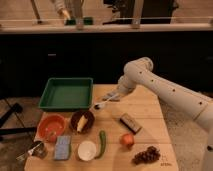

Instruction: Wipe tray with brush

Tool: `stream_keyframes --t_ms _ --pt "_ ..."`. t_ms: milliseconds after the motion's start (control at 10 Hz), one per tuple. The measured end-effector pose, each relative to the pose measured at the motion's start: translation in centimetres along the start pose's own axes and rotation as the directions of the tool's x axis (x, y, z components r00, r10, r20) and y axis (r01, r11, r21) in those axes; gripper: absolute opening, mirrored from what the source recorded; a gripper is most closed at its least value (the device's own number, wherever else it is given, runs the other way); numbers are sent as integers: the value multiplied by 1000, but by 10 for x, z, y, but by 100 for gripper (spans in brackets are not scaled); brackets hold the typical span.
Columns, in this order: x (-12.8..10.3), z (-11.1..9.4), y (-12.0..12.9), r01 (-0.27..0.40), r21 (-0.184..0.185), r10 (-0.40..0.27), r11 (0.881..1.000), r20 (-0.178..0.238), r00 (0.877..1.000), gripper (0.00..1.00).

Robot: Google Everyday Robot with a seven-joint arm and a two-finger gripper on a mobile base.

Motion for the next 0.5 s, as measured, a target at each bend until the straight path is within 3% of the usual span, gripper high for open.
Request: stream_keyframes --t_ms 200,400,500 --pt "-3 1 -1 3 1 -3 1000 4 1000 0" --pt "-7 0 -13 2 54 -3 999 10 1000 0" --pt "-22 2 -31 16 93 -17 996 13 1000 0"
